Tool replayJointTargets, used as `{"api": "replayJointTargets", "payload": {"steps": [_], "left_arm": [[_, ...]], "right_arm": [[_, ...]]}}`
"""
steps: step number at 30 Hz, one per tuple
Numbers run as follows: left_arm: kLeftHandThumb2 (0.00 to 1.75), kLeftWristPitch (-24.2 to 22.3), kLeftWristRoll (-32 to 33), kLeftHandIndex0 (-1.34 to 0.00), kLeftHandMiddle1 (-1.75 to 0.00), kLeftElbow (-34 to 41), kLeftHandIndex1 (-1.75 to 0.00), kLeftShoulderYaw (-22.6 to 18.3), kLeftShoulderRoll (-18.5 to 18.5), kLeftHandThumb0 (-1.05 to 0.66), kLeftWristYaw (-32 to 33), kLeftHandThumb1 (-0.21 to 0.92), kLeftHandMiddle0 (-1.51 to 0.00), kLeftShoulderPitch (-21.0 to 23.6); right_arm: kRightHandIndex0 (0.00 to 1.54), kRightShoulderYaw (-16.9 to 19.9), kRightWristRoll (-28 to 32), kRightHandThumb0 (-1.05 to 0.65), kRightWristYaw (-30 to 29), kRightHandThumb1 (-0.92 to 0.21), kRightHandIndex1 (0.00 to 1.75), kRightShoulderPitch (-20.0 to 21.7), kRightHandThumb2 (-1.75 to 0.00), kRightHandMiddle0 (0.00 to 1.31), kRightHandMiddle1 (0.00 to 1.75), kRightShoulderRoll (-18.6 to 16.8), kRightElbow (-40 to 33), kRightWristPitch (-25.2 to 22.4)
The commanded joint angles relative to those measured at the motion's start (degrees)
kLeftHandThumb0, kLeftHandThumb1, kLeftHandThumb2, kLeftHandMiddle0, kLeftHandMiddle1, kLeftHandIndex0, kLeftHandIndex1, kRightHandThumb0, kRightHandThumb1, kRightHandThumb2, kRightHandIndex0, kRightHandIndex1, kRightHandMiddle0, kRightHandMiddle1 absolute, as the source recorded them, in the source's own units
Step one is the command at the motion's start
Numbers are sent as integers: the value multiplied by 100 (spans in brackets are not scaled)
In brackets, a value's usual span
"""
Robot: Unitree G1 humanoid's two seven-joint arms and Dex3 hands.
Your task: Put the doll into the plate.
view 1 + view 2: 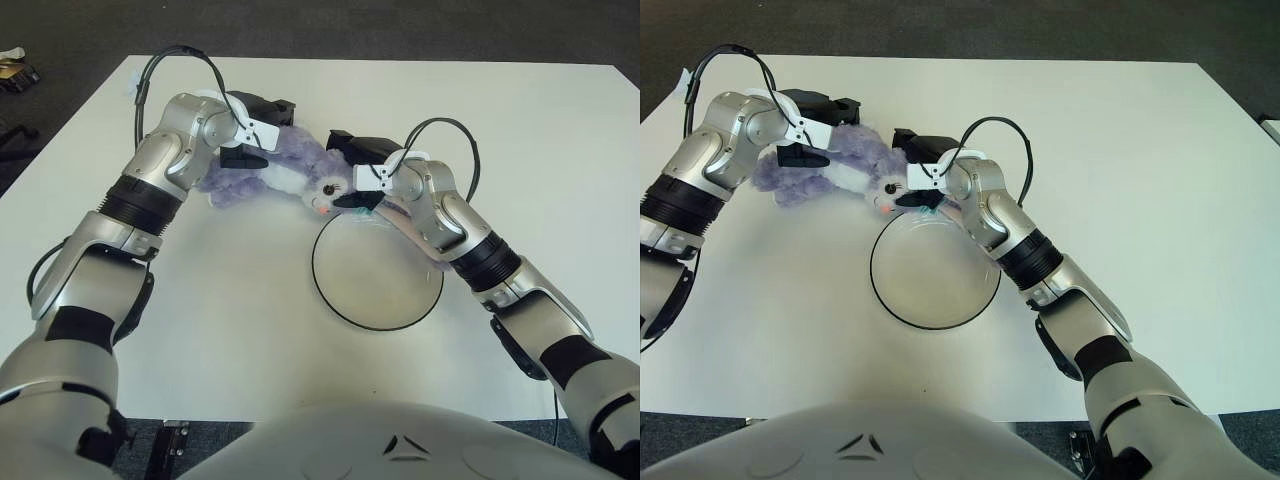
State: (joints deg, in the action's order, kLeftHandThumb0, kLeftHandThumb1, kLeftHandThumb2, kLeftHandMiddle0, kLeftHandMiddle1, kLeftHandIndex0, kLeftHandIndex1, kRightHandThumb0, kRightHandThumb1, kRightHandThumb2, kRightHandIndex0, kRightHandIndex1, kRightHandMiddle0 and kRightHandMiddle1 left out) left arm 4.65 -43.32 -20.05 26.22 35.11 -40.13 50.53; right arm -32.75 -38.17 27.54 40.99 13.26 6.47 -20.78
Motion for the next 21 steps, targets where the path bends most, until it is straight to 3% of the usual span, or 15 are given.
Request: {"api": "replayJointTargets", "payload": {"steps": [1, 7, 13, 21], "left_arm": [[133, -35, -52, -6, -174, -38, -175, 37, -5, 44, 51, 30, -58, -165], [137, -64, -129, -30, -175, -2, -175, 41, -8, 48, 254, 27, -63, -187], [138, 44, -211, -43, -174, 79, -175, 51, 59, 49, 445, 25, -65, -234], [152, 165, -267, -76, -175, 98, -175, -1, 80, 54, 700, 14, -75, -295]], "right_arm": [[79, 105, -48, 0, 31, -14, 149, -244, -143, 58, 175, -23, -13, -309], [95, 279, 22, 0, -55, 8, 149, -319, -167, 73, 175, -220, -135, -706], [99, 304, -5, 0, -100, 13, 151, -323, -173, 76, 175, -260, -214, -842], [102, 376, 8, 0, -153, 15, 149, -332, -175, 76, 175, -260, -324, -997]]}}
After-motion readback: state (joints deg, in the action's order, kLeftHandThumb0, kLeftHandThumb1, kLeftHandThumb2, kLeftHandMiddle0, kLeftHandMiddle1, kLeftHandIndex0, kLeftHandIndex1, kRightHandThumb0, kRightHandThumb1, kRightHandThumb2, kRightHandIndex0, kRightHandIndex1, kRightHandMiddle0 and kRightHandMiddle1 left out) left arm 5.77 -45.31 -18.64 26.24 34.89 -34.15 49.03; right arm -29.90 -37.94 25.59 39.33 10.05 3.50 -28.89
